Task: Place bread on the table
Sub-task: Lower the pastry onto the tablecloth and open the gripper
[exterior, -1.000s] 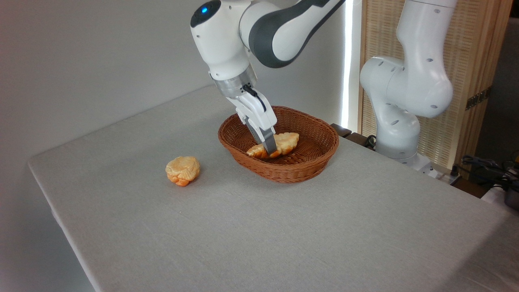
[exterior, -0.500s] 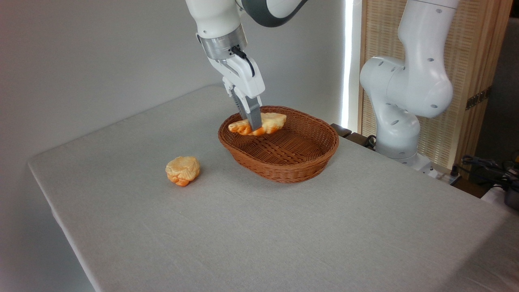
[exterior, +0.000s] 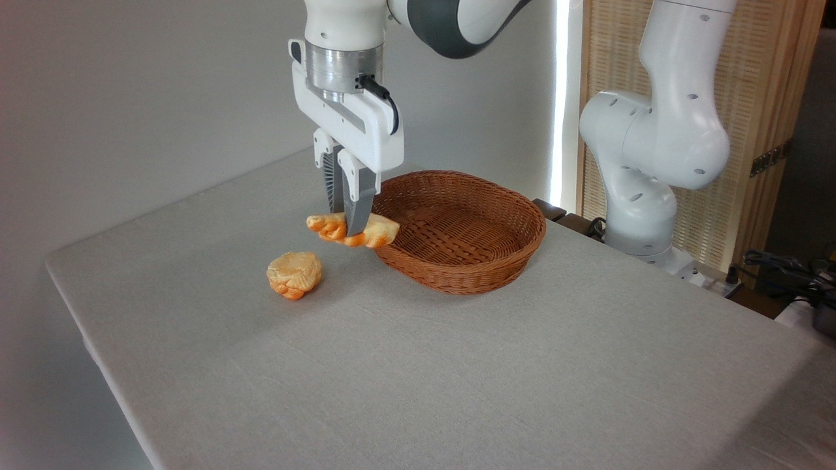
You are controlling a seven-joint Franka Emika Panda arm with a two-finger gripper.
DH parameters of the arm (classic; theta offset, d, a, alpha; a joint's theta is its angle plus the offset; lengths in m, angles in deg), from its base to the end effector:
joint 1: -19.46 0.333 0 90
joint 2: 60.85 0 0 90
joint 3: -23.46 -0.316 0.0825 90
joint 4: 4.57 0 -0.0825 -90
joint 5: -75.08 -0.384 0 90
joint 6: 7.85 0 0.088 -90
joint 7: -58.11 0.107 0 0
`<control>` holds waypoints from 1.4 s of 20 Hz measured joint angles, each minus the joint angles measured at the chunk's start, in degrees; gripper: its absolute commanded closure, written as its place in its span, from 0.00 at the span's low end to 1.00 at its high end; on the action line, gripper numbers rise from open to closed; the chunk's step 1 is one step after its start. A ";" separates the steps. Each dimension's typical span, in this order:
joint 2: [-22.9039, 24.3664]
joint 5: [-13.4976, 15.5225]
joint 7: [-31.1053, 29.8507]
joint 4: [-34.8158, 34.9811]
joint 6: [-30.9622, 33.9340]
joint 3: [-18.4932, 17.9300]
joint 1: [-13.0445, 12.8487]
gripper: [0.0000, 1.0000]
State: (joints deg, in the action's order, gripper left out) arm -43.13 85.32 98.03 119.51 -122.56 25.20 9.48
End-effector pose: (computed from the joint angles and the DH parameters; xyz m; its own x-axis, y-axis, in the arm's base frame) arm 0.4646 -0.1086 0.5378 0.6570 -0.7239 0.2105 -0.7450 -0.6662 0.0344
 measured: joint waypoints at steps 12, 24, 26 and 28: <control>-9.09 2.00 -0.06 -3.91 -3.21 -0.52 0.02 0.00; -11.64 2.01 -0.14 -7.29 -3.87 -1.52 0.15 0.00; -11.63 2.01 -0.14 -7.90 -3.87 -2.80 0.20 0.00; -11.63 1.24 -0.09 -8.15 -3.87 -4.02 0.30 0.00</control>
State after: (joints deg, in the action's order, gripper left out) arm -54.76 86.56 97.94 111.35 -126.43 21.19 9.78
